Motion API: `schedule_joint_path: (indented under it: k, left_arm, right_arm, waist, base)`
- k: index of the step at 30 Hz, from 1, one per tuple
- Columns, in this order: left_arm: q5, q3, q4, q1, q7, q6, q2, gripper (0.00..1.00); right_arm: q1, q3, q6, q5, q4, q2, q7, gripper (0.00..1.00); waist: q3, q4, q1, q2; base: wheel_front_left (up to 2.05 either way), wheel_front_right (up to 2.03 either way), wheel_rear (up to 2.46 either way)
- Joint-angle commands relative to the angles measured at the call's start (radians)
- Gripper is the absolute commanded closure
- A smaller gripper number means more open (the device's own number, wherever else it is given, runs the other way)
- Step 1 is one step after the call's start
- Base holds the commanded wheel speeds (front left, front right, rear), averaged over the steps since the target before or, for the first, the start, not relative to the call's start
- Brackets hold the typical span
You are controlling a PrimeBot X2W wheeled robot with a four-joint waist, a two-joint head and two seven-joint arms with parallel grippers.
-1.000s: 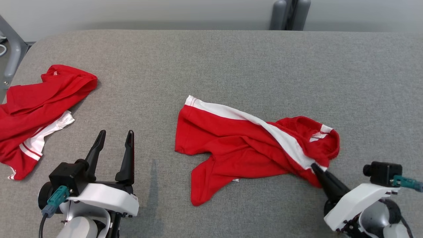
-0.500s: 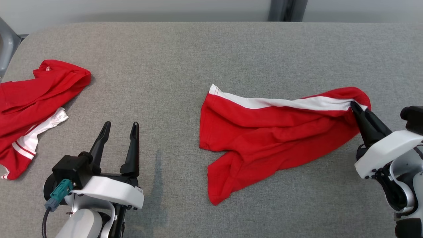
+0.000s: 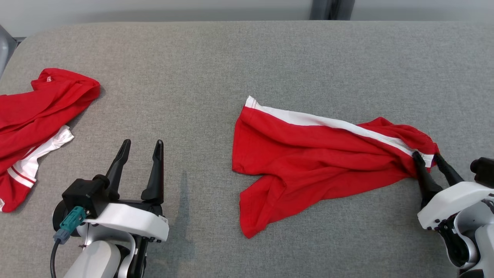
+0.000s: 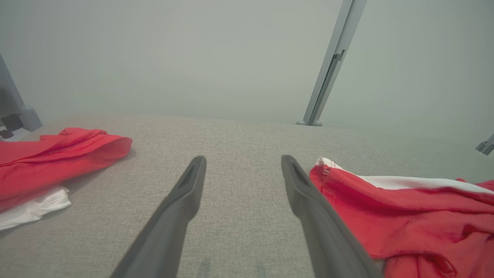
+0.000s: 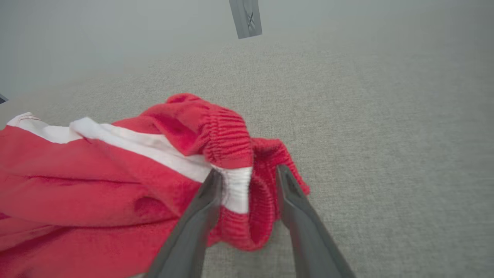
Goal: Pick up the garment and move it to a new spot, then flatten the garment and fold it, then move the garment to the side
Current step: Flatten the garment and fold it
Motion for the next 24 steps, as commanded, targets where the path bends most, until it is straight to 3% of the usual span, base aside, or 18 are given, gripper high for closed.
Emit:
schedule_joint_path:
  k: [1, 7, 14, 19, 24]
  left_arm:
    - [-0.002, 0.002, 0.002, -0.007, -0.001, 0.002, 0.007, 0.0]
    - [-0.004, 0.006, 0.002, 0.006, -0.002, 0.009, 0.012, 0.0]
    - [-0.009, 0.02, -0.008, 0.038, -0.005, 0.034, 0.026, 0.0]
    - [-0.011, 0.031, -0.022, 0.065, 0.0, 0.05, 0.042, 0.0]
    - [-0.008, 0.028, -0.035, 0.081, 0.008, 0.058, 0.052, 0.0]
  right_arm:
    - [0.007, -0.006, 0.0, 0.001, 0.005, -0.004, -0.016, 0.0]
    - [0.058, -0.032, 0.0, -0.008, -0.047, 0.008, -0.081, 0.0]
    - [0.121, -0.065, 0.0, -0.106, -0.246, 0.033, -0.138, 0.0]
    - [0.181, -0.068, 0.0, -0.199, -0.407, 0.074, -0.113, 0.0]
    - [0.242, -0.064, 0.0, -0.229, -0.485, 0.105, -0.075, 0.0]
  waist:
    - [-0.005, -0.004, 0.0, 0.0]
    - [-0.031, -0.017, 0.0, 0.0]
    - [-0.069, -0.036, 0.0, 0.0]
    - [-0.102, -0.038, 0.0, 0.0]
    - [-0.114, -0.038, 0.0, 0.0]
  base:
    - [0.0, 0.0, 0.0]
    - [0.0, 0.0, 0.0]
    - [0.0, 0.0, 0.0]
    - [0.0, 0.0, 0.0]
    - [0.0, 0.0, 0.0]
